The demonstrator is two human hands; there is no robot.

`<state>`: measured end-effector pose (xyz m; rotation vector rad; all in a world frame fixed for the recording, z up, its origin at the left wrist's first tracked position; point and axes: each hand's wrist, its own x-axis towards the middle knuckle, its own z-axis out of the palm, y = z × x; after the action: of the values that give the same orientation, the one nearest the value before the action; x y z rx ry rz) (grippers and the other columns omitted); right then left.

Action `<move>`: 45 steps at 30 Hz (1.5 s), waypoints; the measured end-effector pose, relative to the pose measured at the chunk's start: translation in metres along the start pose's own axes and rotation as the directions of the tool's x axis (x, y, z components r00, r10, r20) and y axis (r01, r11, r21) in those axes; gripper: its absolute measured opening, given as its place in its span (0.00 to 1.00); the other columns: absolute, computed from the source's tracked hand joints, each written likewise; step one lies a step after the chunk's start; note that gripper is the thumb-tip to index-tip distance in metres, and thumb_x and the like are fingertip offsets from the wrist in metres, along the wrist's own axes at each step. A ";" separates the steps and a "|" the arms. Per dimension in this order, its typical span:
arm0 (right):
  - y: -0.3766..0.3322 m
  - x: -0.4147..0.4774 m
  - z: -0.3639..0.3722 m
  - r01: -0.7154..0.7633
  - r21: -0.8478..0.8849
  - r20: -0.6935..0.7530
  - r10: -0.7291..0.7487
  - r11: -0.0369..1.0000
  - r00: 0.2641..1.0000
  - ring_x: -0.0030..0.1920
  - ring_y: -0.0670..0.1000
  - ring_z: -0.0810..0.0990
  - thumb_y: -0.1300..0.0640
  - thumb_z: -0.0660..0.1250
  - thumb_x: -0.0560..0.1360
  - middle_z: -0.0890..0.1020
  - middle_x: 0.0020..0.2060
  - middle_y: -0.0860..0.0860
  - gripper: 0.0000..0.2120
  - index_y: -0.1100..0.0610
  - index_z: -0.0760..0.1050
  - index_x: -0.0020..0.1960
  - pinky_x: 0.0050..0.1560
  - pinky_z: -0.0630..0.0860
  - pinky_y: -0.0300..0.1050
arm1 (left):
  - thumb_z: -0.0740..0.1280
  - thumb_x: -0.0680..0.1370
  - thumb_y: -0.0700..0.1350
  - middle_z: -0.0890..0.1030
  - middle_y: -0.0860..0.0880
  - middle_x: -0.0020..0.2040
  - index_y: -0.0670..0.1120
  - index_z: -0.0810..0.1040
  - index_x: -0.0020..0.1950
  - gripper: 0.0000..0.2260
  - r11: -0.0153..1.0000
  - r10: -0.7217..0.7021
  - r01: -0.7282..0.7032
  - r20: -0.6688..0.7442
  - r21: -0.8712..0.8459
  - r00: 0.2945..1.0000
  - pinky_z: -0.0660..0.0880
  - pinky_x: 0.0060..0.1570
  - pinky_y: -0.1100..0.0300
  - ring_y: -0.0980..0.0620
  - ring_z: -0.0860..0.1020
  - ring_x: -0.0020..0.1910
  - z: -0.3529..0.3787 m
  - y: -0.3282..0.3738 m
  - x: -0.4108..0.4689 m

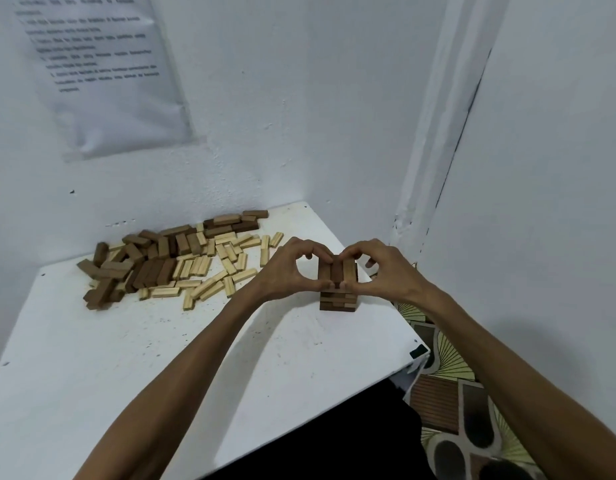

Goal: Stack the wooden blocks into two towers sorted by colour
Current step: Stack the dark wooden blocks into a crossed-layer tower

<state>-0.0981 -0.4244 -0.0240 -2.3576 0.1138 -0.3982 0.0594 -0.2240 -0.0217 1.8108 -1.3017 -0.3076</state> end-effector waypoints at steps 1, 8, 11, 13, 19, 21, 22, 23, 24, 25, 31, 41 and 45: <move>0.001 0.000 0.000 -0.007 -0.002 0.000 0.007 1.000 1.000 0.60 0.40 0.75 0.41 0.80 0.67 0.80 0.58 0.43 0.25 0.39 0.78 0.62 0.55 0.74 0.38 | 0.83 0.69 0.46 0.83 0.61 0.59 0.54 0.83 0.55 0.17 1.000 0.004 -0.004 0.004 0.007 1.000 0.73 0.59 0.53 0.50 0.74 0.58 0.001 -0.001 0.001; 0.005 -0.002 -0.002 -0.035 0.010 0.003 0.035 0.999 0.999 0.60 0.37 0.74 0.49 0.81 0.70 0.78 0.59 0.42 0.25 0.42 0.78 0.64 0.56 0.74 0.38 | 0.83 0.69 0.50 0.83 0.60 0.60 0.56 0.83 0.55 0.17 1.000 0.011 -0.011 0.013 0.022 1.000 0.73 0.59 0.45 0.49 0.75 0.59 0.006 -0.006 0.008; 0.005 -0.002 -0.002 -0.033 0.011 -0.005 0.033 0.999 0.999 0.60 0.36 0.73 0.50 0.81 0.70 0.78 0.58 0.39 0.26 0.44 0.78 0.65 0.56 0.74 0.37 | 0.82 0.69 0.51 0.83 0.61 0.60 0.57 0.83 0.55 0.17 1.000 0.014 -0.014 0.013 0.025 1.000 0.73 0.60 0.44 0.49 0.74 0.59 0.006 -0.007 0.009; 0.006 -0.002 -0.001 -0.023 0.008 -0.004 0.023 1.000 1.000 0.62 0.39 0.74 0.50 0.81 0.70 0.79 0.59 0.39 0.26 0.44 0.78 0.66 0.57 0.75 0.40 | 0.83 0.69 0.50 0.83 0.61 0.60 0.56 0.83 0.55 0.17 1.000 0.018 -0.018 0.012 0.021 1.000 0.73 0.59 0.45 0.50 0.75 0.59 0.006 -0.008 0.009; 0.008 -0.001 0.001 -0.026 0.000 0.005 0.026 1.000 1.000 0.63 0.41 0.74 0.49 0.81 0.70 0.79 0.59 0.38 0.26 0.44 0.77 0.66 0.58 0.76 0.43 | 0.82 0.69 0.50 0.83 0.61 0.59 0.54 0.83 0.56 0.17 1.000 0.019 -0.019 0.022 0.015 1.000 0.73 0.60 0.46 0.51 0.74 0.59 0.007 -0.008 0.009; 0.009 -0.002 0.001 -0.023 -0.003 0.005 0.023 1.000 1.000 0.63 0.41 0.74 0.49 0.81 0.70 0.79 0.59 0.38 0.26 0.43 0.77 0.66 0.57 0.75 0.42 | 0.81 0.69 0.54 0.83 0.61 0.59 0.55 0.83 0.56 0.18 0.999 0.027 -0.027 0.026 0.018 0.999 0.73 0.60 0.46 0.52 0.74 0.59 0.007 -0.008 0.009; 0.009 -0.002 0.001 -0.023 -0.002 0.002 0.023 1.000 1.000 0.63 0.41 0.74 0.50 0.81 0.70 0.79 0.59 0.38 0.26 0.44 0.77 0.66 0.57 0.75 0.41 | 0.80 0.68 0.56 0.83 0.62 0.59 0.55 0.83 0.56 0.18 0.999 0.029 -0.029 0.027 0.018 0.999 0.73 0.60 0.47 0.52 0.74 0.59 0.008 -0.008 0.009; 0.009 -0.003 0.001 -0.023 0.001 0.000 0.023 1.000 1.000 0.63 0.41 0.74 0.50 0.81 0.70 0.79 0.59 0.37 0.26 0.45 0.78 0.66 0.56 0.74 0.39 | 0.79 0.68 0.58 0.82 0.62 0.60 0.56 0.83 0.56 0.19 0.999 0.028 -0.029 0.027 0.015 0.999 0.73 0.60 0.47 0.52 0.74 0.59 0.008 -0.008 0.009; 0.009 -0.002 0.000 -0.022 0.001 -0.003 0.022 1.000 1.000 0.63 0.41 0.74 0.51 0.81 0.71 0.79 0.58 0.37 0.26 0.45 0.78 0.66 0.55 0.73 0.38 | 0.79 0.68 0.58 0.82 0.62 0.60 0.56 0.83 0.56 0.19 1.000 0.027 -0.027 0.027 0.011 0.999 0.73 0.60 0.47 0.51 0.74 0.59 0.008 -0.007 0.009; 0.009 -0.002 0.000 -0.020 0.000 -0.003 0.020 1.000 1.000 0.63 0.41 0.74 0.51 0.81 0.71 0.79 0.58 0.36 0.26 0.46 0.78 0.66 0.55 0.73 0.37 | 0.79 0.68 0.59 0.82 0.62 0.60 0.56 0.83 0.56 0.19 1.000 0.025 -0.025 0.026 0.007 0.999 0.73 0.60 0.48 0.51 0.74 0.59 0.008 -0.007 0.009; 0.010 -0.002 0.002 -0.026 -0.004 0.001 0.026 1.000 1.000 0.62 0.40 0.74 0.50 0.81 0.70 0.79 0.58 0.37 0.26 0.45 0.78 0.66 0.54 0.72 0.37 | 0.83 0.70 0.49 0.82 0.61 0.60 0.55 0.83 0.57 0.17 1.000 0.002 -0.002 0.036 0.010 0.999 0.73 0.60 0.47 0.51 0.74 0.59 0.008 -0.011 0.010; 0.012 -0.001 0.002 -0.012 0.002 -0.002 0.012 1.000 1.000 0.63 0.42 0.75 0.51 0.81 0.70 0.79 0.59 0.37 0.26 0.45 0.77 0.66 0.54 0.73 0.39 | 0.81 0.70 0.51 0.82 0.59 0.60 0.55 0.82 0.57 0.18 1.000 0.024 -0.024 0.036 -0.020 0.999 0.74 0.60 0.46 0.48 0.75 0.60 0.010 -0.014 0.011; 0.013 -0.001 0.003 -0.013 0.002 0.002 0.013 1.000 1.000 0.63 0.43 0.75 0.50 0.80 0.71 0.79 0.59 0.37 0.26 0.44 0.77 0.66 0.54 0.74 0.40 | 0.81 0.70 0.50 0.82 0.59 0.60 0.55 0.82 0.57 0.18 0.999 0.014 -0.013 0.037 -0.033 0.999 0.74 0.60 0.46 0.47 0.75 0.59 0.012 -0.016 0.011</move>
<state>-0.0976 -0.4320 -0.0352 -2.3543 0.1275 -0.3891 0.0671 -0.2377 -0.0382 1.7756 -1.3265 -0.3548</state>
